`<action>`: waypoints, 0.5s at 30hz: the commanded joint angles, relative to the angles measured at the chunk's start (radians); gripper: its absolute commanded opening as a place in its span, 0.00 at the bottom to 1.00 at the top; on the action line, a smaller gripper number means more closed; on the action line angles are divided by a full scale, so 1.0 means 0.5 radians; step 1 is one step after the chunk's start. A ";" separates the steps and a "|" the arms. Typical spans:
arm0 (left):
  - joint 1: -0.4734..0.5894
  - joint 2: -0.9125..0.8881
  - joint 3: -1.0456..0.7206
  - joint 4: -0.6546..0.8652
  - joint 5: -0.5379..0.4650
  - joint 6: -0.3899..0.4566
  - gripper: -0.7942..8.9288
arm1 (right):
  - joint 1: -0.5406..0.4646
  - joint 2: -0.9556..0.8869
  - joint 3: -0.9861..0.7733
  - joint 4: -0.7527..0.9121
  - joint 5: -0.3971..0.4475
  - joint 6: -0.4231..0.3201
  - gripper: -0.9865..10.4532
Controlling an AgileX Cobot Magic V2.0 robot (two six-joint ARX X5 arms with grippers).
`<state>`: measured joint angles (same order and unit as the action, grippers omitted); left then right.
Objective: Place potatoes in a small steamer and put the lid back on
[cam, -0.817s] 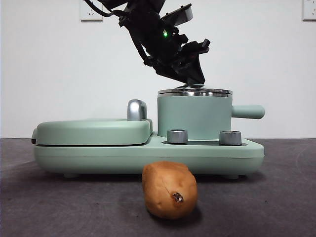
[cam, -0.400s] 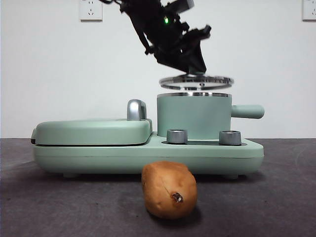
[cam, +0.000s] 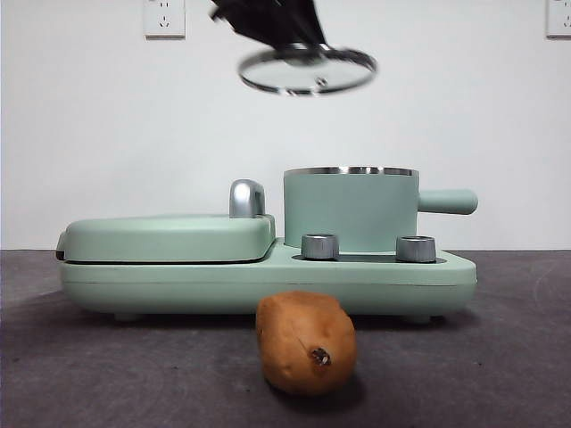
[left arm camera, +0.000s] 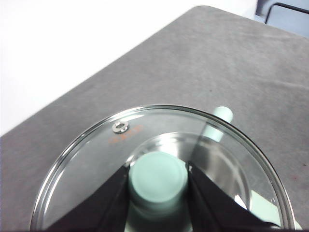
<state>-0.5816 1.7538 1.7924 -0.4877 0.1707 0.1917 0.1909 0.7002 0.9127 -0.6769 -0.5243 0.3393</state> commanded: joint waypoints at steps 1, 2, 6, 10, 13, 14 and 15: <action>0.033 -0.083 0.079 -0.002 0.008 0.013 0.16 | 0.191 0.116 0.024 -0.018 0.131 0.054 0.45; 0.052 -0.117 0.079 -0.023 0.008 0.013 0.16 | 0.278 0.164 0.024 -0.024 0.192 0.076 0.45; 0.137 -0.227 0.079 -0.090 0.008 0.030 0.16 | 0.610 0.364 0.024 -0.024 0.436 0.193 0.45; 0.236 -0.311 0.079 -0.164 0.008 0.050 0.16 | 0.908 0.613 0.024 -0.021 0.637 0.294 0.45; 0.309 -0.353 0.079 -0.217 0.008 0.050 0.16 | 1.078 0.816 0.024 -0.007 0.719 0.338 0.45; 0.330 -0.363 0.079 -0.240 0.008 0.050 0.16 | 1.122 0.879 0.024 -0.001 0.742 0.356 0.45; 0.346 -0.371 0.079 -0.259 0.008 0.050 0.16 | 1.157 0.936 0.024 0.008 0.754 0.365 0.46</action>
<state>-0.4046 1.5730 1.7924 -0.6346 0.1696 0.1997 0.7506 1.1389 0.9127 -0.6830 -0.1555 0.4911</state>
